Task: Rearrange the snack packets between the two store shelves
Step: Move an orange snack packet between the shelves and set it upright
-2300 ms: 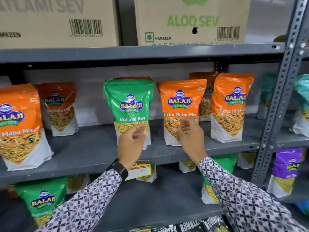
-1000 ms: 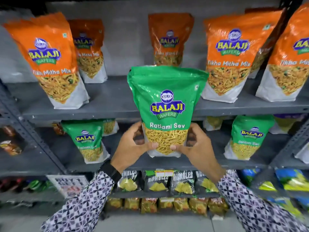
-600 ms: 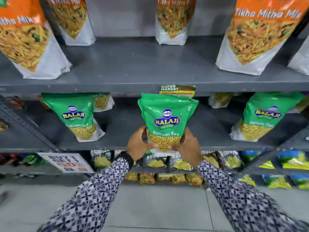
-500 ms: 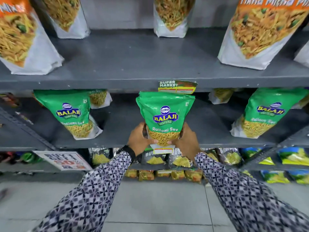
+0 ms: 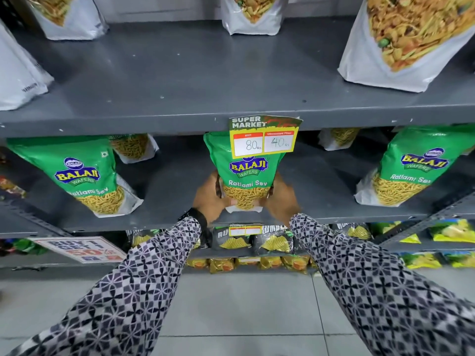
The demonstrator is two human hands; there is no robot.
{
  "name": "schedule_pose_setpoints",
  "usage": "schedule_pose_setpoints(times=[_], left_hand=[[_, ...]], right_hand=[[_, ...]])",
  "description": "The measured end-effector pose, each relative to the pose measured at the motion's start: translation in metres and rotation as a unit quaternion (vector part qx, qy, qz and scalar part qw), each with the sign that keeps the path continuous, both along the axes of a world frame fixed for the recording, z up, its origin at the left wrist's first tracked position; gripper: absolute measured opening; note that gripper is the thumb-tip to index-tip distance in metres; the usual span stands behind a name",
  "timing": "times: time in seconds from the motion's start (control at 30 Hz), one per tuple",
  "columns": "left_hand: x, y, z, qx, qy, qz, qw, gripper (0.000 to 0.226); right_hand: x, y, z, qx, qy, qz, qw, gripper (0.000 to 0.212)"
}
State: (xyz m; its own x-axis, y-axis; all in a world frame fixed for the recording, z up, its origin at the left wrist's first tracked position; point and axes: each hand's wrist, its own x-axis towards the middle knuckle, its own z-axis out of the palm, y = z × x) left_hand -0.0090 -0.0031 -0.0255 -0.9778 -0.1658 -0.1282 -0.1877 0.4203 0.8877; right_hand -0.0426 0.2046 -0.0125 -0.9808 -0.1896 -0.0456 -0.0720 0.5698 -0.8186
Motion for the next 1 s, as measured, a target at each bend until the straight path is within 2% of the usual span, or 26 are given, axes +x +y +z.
schedule_pose_setpoints(times=[0.2,0.33,0.43,0.53,0.7,0.83,1.0], left_hand=[[0.018,0.003,0.015,-0.006,0.006,0.039,0.999,0.079],[0.048,0.013,0.049,-0.038,0.032,0.109,0.993,0.053],[0.078,0.028,0.085,-0.046,0.089,0.087,0.991,0.027],[0.103,0.053,0.135,-0.038,0.153,0.036,0.987,0.019],[0.108,0.098,0.238,0.0,0.284,0.002,0.959,0.01],[0.063,0.125,0.292,0.046,0.316,-0.029,0.947,0.021],[-0.014,0.15,0.315,0.054,0.245,-0.075,0.965,0.051]], right_hand=[[0.01,0.008,0.009,0.015,-0.006,-0.009,1.0,0.077],[0.038,0.026,0.035,-0.043,0.019,-0.057,0.997,0.079],[0.064,0.044,0.065,-0.085,0.068,-0.062,0.992,0.061],[0.083,0.062,0.107,-0.144,0.127,-0.063,0.979,0.044],[0.081,0.088,0.19,-0.213,0.228,-0.076,0.947,0.036],[0.061,0.114,0.243,-0.201,0.319,-0.098,0.921,0.037],[0.018,0.153,0.266,-0.13,0.363,-0.18,0.905,0.065]])
